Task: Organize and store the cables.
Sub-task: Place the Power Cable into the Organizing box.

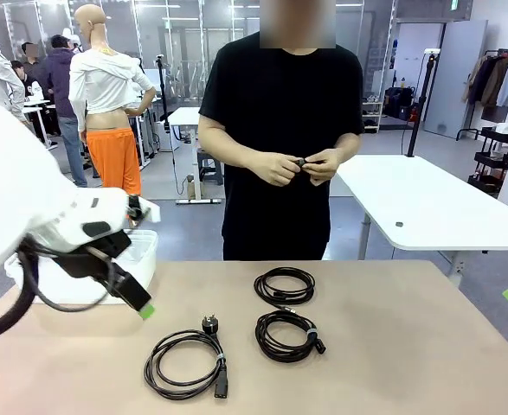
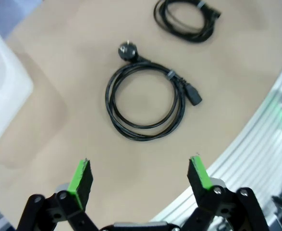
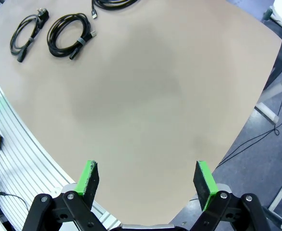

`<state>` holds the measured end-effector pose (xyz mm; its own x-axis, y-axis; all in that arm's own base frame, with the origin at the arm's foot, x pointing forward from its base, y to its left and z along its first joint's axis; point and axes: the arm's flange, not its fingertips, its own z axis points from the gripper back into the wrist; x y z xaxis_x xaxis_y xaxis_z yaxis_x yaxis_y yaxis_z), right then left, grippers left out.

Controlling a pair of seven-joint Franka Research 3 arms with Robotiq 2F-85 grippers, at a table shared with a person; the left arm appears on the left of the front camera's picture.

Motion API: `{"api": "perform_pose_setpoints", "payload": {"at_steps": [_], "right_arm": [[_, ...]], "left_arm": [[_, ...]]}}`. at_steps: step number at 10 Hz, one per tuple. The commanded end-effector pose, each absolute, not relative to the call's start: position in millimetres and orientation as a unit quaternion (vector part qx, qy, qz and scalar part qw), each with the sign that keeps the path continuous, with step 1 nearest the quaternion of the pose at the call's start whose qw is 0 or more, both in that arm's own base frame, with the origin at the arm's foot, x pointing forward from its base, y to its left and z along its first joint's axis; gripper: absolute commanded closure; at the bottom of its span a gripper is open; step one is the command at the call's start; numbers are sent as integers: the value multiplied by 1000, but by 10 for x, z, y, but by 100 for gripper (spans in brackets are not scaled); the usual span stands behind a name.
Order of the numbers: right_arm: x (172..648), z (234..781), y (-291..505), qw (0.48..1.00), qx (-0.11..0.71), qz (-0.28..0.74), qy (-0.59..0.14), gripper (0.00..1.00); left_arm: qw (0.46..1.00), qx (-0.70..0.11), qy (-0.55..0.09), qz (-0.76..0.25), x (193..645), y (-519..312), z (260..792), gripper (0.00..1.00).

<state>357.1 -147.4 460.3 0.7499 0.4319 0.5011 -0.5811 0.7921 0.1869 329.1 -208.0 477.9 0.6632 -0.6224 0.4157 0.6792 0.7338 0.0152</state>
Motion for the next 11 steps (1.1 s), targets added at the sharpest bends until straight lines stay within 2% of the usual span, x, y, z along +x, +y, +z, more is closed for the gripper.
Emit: {"api": "perform_pose_setpoints", "payload": {"at_steps": [1,9,10,11], "right_arm": [[3581,4599,-1474,918,173,276,-227,0],[3581,4599,-1474,918,173,276,-227,0],[3581,4599,-1474,918,173,276,-227,0],[3581,4599,-1474,918,173,276,-227,0]], "left_arm": [[919,-39,-189,-343,3275,-2232,4607,0],[917,-60,-189,-346,3293,-2194,4665,0],[935,-70,-168,-304,3446,-2355,4558,0],[968,-39,-101,-225,3537,-2658,4416,0]]}}
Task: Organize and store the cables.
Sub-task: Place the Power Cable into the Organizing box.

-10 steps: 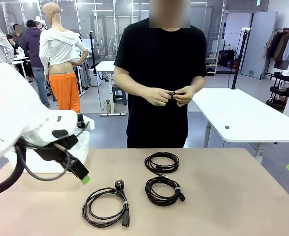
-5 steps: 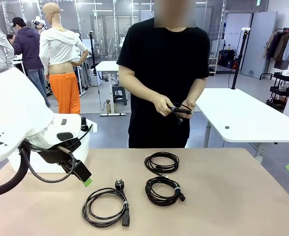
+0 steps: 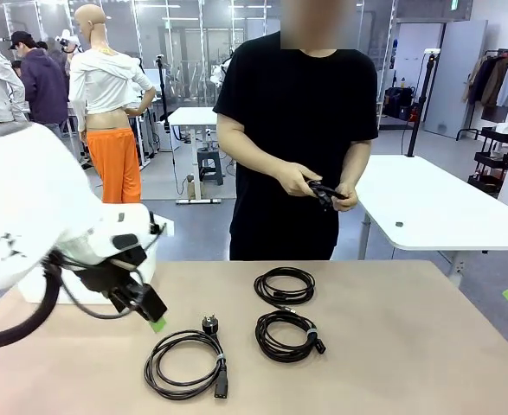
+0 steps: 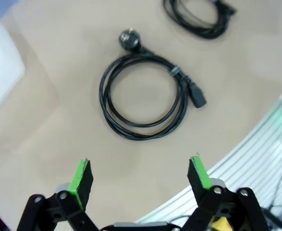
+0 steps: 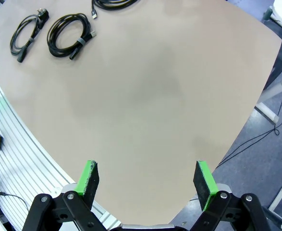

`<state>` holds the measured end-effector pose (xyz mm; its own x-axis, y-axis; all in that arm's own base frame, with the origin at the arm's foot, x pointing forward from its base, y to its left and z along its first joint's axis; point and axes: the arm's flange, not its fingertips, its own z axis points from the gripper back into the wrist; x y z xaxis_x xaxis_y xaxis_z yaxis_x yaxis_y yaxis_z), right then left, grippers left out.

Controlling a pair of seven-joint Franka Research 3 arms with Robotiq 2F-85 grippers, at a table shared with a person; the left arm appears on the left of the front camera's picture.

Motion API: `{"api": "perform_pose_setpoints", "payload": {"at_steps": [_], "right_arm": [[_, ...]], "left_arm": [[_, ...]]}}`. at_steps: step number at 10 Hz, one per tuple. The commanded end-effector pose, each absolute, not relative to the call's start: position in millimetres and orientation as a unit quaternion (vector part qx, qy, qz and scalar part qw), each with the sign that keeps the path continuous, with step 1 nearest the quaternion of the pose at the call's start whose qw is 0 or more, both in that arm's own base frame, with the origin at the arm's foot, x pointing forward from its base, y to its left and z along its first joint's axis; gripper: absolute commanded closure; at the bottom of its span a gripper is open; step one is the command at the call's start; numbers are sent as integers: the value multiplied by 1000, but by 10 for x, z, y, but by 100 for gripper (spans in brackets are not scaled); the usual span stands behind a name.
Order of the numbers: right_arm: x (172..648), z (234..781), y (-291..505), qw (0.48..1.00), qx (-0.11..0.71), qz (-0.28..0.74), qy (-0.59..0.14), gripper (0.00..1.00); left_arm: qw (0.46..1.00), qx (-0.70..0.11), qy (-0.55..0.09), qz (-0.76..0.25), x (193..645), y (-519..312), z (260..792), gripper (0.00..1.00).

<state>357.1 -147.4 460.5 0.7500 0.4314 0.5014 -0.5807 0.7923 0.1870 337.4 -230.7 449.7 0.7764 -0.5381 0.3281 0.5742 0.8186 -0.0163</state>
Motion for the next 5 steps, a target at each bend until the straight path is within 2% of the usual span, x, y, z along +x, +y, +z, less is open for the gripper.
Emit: {"api": "perform_pose_setpoints", "payload": {"at_steps": [1,5], "right_arm": [[3581,4599,-1474,918,173,276,-227,0],[3581,4599,-1474,918,173,276,-227,0]], "left_arm": [[975,-34,-82,-205,3549,-2881,4353,0],[994,-3,-53,-93,3648,-3533,3998,0]]}}
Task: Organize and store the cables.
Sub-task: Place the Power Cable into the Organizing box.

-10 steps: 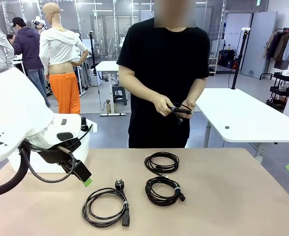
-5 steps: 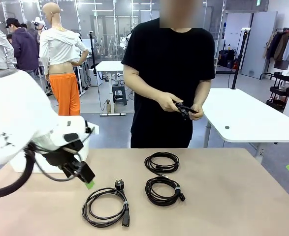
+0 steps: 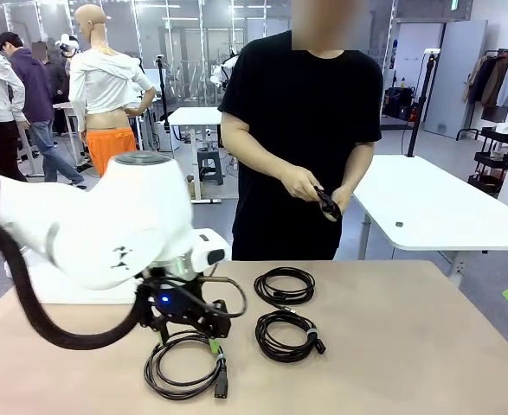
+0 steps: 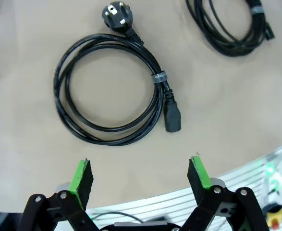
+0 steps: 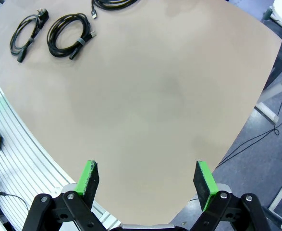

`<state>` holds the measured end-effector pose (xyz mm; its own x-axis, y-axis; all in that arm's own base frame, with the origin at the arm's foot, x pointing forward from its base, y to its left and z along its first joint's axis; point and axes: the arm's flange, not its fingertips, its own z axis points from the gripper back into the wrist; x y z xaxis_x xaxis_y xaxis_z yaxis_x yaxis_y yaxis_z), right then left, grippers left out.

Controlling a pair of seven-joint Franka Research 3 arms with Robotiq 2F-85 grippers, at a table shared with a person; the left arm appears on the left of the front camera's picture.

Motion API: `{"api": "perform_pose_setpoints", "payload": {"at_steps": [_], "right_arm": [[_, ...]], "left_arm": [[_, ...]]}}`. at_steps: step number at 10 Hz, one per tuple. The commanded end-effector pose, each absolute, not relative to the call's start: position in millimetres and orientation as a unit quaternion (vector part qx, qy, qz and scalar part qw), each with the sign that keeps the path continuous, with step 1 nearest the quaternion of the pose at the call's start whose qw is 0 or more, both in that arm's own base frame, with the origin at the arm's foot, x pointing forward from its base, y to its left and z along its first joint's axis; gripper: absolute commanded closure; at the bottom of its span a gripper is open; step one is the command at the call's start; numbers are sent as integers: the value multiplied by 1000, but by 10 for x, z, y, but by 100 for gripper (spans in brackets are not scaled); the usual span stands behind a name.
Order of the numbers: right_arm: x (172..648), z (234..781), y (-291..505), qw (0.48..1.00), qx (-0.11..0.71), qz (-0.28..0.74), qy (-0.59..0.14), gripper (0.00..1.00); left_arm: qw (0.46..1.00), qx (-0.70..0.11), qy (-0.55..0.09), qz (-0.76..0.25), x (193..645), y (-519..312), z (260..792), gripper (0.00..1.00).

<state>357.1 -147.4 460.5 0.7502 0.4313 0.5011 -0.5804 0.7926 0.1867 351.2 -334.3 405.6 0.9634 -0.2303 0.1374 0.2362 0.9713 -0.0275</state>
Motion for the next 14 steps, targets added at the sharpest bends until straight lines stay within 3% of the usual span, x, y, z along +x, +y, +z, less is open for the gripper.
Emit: {"api": "perform_pose_setpoints", "payload": {"at_steps": [1,13,14], "right_arm": [[3581,4599,-1474,918,173,276,-227,0],[3581,4599,-1474,918,173,276,-227,0],[3581,4599,-1474,918,173,276,-227,0]], "left_arm": [[995,2,-59,-76,3674,-3614,3909,0],[1000,-3,-23,-19,4154,-3868,3180,0],[1000,1,-25,-16,4205,-3863,3150,7]]}}
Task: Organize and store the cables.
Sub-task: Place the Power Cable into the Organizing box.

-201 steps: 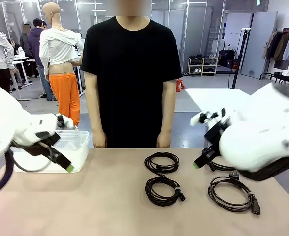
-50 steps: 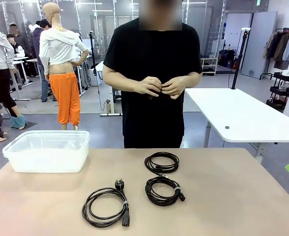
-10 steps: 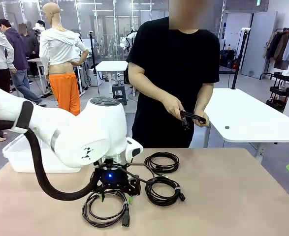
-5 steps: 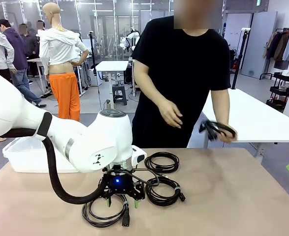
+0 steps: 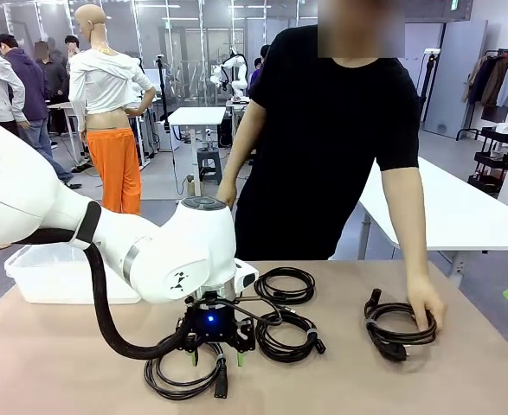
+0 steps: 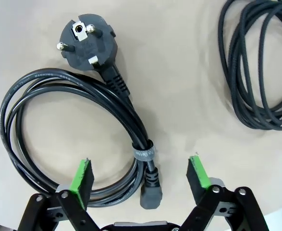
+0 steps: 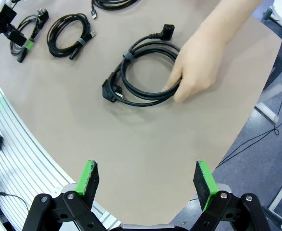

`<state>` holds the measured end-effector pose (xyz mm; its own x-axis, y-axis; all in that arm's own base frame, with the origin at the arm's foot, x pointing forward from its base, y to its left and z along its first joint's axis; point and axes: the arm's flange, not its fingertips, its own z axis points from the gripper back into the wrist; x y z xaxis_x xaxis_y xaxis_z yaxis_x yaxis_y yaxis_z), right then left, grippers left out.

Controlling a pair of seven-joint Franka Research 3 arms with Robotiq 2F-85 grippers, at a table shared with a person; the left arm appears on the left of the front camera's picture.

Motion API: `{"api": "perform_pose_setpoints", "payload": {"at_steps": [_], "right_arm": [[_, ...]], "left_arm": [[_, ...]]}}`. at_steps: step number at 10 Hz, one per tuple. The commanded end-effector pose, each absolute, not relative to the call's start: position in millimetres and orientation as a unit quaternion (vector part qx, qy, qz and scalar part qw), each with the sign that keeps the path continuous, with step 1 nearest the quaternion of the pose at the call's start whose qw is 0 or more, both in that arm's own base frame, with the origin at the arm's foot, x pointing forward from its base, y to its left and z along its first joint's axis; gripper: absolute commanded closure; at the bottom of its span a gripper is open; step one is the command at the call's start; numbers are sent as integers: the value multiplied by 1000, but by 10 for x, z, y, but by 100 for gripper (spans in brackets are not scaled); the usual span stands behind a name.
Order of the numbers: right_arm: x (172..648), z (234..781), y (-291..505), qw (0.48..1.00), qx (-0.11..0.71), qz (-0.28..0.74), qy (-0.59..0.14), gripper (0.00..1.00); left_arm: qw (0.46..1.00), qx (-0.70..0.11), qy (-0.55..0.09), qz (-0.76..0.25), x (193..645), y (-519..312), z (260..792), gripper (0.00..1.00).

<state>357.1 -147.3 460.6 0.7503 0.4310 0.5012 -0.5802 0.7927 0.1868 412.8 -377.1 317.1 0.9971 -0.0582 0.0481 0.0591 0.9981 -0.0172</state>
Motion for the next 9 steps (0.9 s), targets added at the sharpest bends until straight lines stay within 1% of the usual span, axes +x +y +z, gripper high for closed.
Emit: {"api": "perform_pose_setpoints", "payload": {"at_steps": [1,2,3,4,5,8,9], "right_arm": [[3581,4599,-1474,918,173,276,-227,0],[3581,4599,-1474,918,173,276,-227,0],[3581,4599,-1474,918,173,276,-227,0],[3581,4599,-1474,918,173,276,-227,0],[3581,4599,-1474,918,173,276,-227,0],[3581,4599,-1474,918,173,276,-227,0],[3581,4599,-1474,918,173,276,-227,0]], "left_arm": [[1000,-2,-27,-13,4243,-3865,3136,11],[1000,3,-29,-11,4263,-3889,3124,27],[999,2,-30,-9,4269,-3902,3129,52],[999,3,-33,-10,4268,-3902,3157,86],[999,7,-31,-8,4281,-3901,3173,100],[1000,4,-12,-6,4292,-3911,3153,100],[1000,1,-19,-10,4317,-3900,3139,100]]}}
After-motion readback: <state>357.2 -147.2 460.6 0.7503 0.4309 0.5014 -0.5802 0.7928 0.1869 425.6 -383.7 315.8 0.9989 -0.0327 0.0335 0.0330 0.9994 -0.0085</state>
